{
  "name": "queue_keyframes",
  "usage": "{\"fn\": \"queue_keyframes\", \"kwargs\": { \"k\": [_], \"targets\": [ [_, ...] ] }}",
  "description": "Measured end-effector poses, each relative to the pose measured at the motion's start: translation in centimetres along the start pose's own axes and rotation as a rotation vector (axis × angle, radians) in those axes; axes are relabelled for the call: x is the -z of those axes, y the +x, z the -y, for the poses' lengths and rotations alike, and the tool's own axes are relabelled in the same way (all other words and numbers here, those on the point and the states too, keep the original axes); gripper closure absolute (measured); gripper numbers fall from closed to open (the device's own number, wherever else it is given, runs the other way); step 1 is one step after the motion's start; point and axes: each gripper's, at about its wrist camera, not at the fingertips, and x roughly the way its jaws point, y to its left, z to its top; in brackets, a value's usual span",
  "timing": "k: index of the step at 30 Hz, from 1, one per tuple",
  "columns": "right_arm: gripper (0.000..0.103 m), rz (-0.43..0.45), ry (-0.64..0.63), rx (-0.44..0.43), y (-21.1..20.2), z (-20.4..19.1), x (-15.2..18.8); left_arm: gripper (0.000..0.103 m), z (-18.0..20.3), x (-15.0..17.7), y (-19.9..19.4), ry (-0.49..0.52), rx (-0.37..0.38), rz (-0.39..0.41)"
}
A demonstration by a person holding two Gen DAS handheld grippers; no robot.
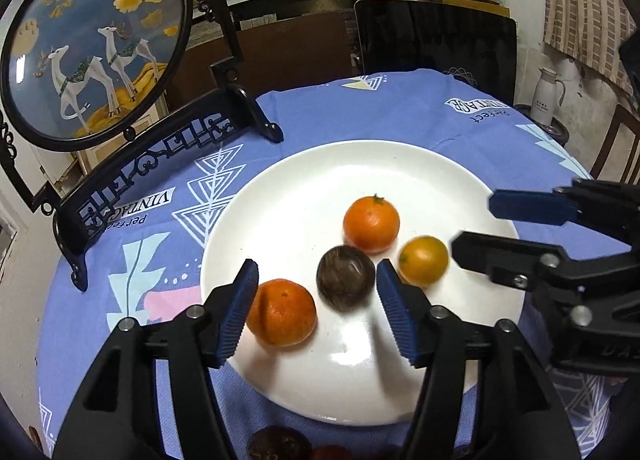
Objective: Organize fruits
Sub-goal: 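Carry the dark fruit and yellow tomato onto the plate and open both grippers, then move both grippers back to the fruit cluster, then grasp a red plum with the left gripper while the right grasps another red plum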
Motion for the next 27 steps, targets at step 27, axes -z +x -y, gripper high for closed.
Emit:
{"fn": "queue_keyframes", "kwargs": {
  "k": [27],
  "targets": [
    [0.046, -0.231, -0.264, -0.164, -6.5, -11.9, 17.8, 0.017, -4.2, 13.7, -12.1, -0.022, 0.041, -0.011]
  ]
}}
